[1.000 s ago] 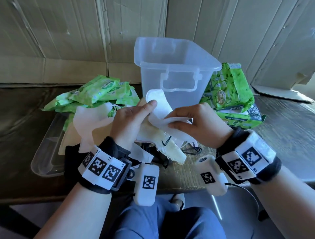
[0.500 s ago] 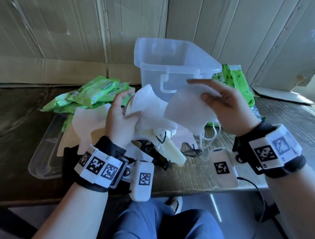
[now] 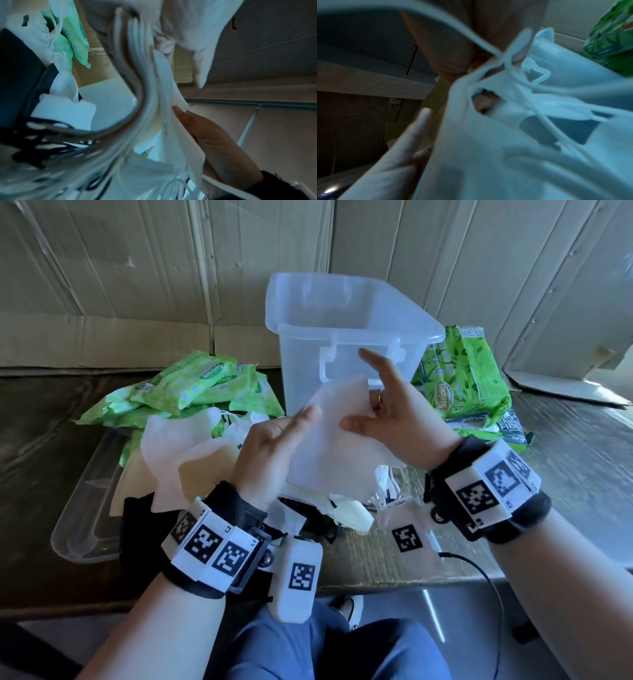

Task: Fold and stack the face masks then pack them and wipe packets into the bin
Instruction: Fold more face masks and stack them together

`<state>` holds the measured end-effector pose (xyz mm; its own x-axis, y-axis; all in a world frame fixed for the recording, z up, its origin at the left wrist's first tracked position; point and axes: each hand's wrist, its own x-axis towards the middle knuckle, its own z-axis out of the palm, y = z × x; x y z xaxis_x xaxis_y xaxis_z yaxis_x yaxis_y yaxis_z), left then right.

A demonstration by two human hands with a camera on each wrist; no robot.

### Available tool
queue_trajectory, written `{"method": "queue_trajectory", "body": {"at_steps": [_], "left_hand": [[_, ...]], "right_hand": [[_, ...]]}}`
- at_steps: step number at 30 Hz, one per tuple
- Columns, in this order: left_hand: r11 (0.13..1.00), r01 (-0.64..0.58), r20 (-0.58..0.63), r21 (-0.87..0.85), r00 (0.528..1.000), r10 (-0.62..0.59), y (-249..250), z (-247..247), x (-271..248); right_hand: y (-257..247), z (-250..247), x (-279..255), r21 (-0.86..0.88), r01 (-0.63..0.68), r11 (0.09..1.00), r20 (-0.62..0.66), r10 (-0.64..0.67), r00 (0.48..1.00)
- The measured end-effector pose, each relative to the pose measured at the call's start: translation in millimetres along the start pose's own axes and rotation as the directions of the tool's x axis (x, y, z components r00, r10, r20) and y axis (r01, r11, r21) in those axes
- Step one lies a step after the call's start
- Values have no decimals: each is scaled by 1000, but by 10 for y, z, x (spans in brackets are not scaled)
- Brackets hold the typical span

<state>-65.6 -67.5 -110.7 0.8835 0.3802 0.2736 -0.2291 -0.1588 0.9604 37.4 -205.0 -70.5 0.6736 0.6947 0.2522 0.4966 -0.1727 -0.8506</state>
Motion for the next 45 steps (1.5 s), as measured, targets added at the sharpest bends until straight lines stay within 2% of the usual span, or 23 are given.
{"method": "queue_trajectory", "body": {"at_steps": [4,8,11,13,20,23,25,28,30,33,37,45], "left_hand": [[1000,3,-62,11,998,-2,-41,57,12],[1000,-10,-107,2,994,10,-89,43,26],[1000,-31,-117,1,993,31,-86,32,39],[997,-71,-105,-3,992,70,-74,24,45],[977,-214,-92,-11,973,212,-144,-8,75],[981,-195,-86,10,977,195,-159,0,82],[986,-163,-88,37,982,166,-167,6,84],[984,-169,-108,63,979,175,-157,-29,88],[982,-176,-128,71,975,184,-173,-64,97],[981,-188,-175,47,965,194,-196,-100,103],[986,-158,-197,61,966,167,-136,-92,105],[993,-117,-279,5,954,114,-92,-165,103]], "right_hand": [[9,28,23,-22,-12,1000,-11,12,1000],[28,-1,17,-235,17,972,-110,-44,993],[59,-9,11,-192,62,979,-237,-108,966],[59,-19,2,-159,103,982,-246,-141,959],[49,19,-64,-85,217,973,-87,-224,971],[57,37,-73,13,224,975,-56,-223,973],[88,16,-53,41,197,980,-90,-193,977],[135,-61,-42,-14,105,994,-97,-106,990],[195,-135,-45,15,-40,999,-7,40,999],[327,-158,-33,-29,-187,982,215,189,958],[406,-108,-36,-64,-196,979,348,206,915],[400,-76,-10,-159,-136,978,300,179,937]]}}
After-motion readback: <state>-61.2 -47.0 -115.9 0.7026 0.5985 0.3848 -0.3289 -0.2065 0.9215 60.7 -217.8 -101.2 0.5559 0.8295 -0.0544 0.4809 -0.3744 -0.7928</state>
